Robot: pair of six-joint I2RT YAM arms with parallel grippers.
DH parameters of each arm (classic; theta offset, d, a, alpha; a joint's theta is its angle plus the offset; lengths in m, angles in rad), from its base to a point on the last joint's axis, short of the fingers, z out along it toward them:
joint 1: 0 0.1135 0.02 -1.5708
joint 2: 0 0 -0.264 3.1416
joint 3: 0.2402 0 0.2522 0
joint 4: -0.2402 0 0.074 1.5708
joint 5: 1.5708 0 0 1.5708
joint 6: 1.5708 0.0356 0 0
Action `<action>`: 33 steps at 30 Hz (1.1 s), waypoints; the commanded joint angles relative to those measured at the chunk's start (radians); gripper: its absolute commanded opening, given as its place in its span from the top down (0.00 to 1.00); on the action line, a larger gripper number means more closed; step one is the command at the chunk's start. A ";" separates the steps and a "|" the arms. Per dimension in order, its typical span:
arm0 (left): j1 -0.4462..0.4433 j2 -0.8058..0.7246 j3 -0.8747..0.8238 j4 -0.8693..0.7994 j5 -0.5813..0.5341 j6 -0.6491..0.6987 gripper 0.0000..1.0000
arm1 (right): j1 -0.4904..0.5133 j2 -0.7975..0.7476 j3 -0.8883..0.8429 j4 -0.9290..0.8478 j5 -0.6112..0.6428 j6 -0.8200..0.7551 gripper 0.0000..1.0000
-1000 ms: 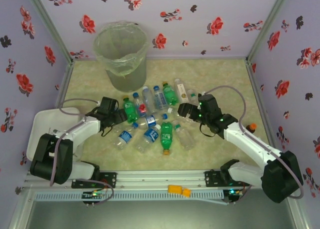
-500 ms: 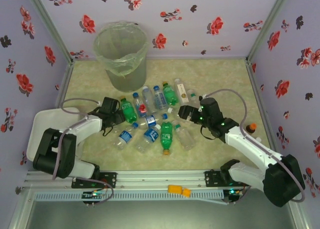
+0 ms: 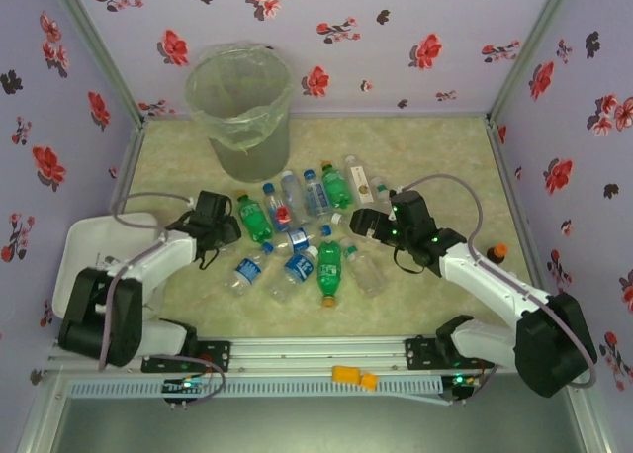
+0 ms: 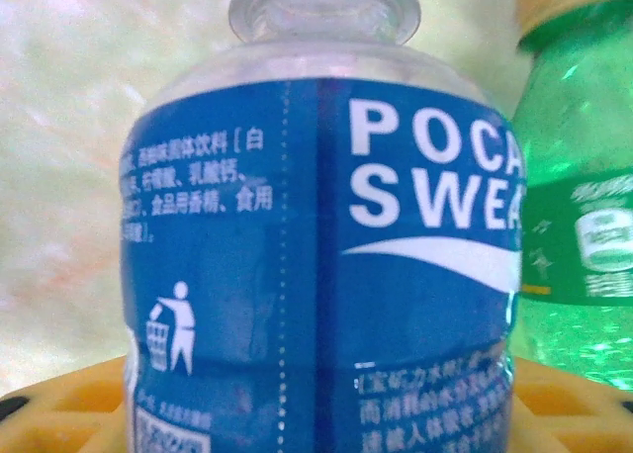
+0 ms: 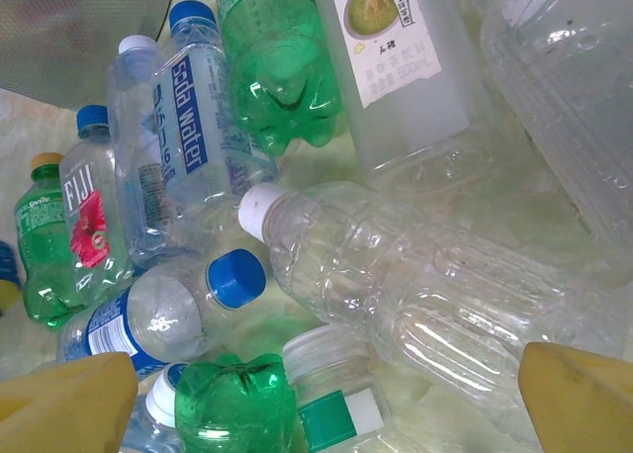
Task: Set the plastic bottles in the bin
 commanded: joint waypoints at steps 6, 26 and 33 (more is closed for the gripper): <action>0.128 -0.251 0.209 -0.057 -0.043 0.175 0.41 | -0.002 0.006 0.046 -0.037 0.046 -0.004 0.00; 0.126 0.137 1.008 -0.008 0.346 0.272 0.50 | 0.008 -0.040 0.085 -0.160 0.040 -0.016 0.00; 0.077 0.383 1.248 -0.111 0.362 0.313 0.49 | 0.008 -0.097 0.083 -0.199 0.070 -0.016 0.00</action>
